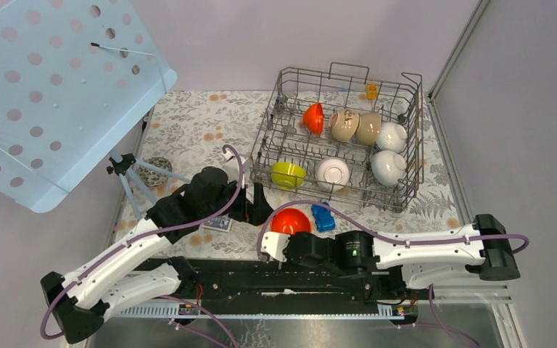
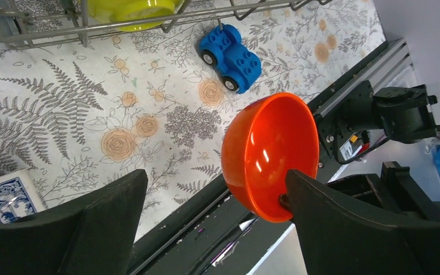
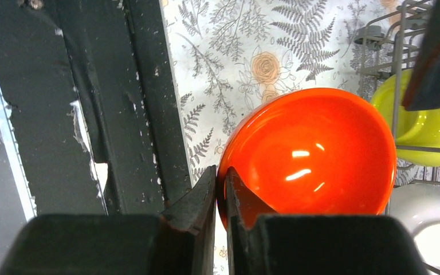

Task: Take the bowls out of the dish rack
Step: Place the bowl at the center of the board.

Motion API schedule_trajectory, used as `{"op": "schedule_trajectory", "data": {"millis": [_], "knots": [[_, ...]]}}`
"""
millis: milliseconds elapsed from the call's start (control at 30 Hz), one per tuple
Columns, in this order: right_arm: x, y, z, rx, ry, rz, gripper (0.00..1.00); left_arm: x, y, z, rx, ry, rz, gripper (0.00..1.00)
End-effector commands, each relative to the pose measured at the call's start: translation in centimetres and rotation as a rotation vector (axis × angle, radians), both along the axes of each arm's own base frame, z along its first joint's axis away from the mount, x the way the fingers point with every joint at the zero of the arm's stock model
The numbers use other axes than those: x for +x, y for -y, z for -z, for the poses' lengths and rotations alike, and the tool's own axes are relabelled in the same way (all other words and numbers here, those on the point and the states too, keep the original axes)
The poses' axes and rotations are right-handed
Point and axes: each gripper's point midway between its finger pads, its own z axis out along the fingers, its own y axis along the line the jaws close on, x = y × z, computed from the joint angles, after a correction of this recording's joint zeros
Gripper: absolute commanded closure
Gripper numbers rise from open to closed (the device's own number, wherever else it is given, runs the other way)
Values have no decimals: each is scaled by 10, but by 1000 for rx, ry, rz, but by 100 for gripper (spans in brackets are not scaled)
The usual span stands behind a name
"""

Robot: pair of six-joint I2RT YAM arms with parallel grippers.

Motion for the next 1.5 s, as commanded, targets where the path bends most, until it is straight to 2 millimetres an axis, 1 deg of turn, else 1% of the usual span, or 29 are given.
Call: {"op": "schedule_trajectory", "data": {"millis": [0, 167, 267, 467, 533, 767, 1033, 1333, 1400, 1467], "knots": [[-4, -4, -6, -33, 61, -36, 100, 2, 1, -11, 39, 43, -2, 6], [-11, -2, 0, -58, 59, -59, 100, -14, 12, 4, 87, 8, 51, 10], [-14, -3, 1, -64, 55, -65, 100, -19, 15, 14, 141, 0, 49, 12], [-19, -3, 5, -92, 58, -76, 100, -26, 20, 33, 247, -9, 37, 24], [-20, -4, 6, -96, 59, -78, 100, -27, 20, 36, 268, -6, 33, 25], [-24, -4, 8, -110, 53, -86, 100, -30, 22, 43, 327, 3, 24, 36], [-28, -9, 11, -122, 48, -99, 100, -31, 25, 53, 360, -8, 23, 42], [-31, -14, 12, -109, 46, -105, 100, -34, 27, 63, 347, -20, 29, 66], [-31, -14, 12, -109, 45, -104, 100, -35, 28, 64, 342, -26, 33, 69], [-31, -14, 12, -105, 42, -103, 100, -36, 30, 66, 335, -31, 38, 69]]}}
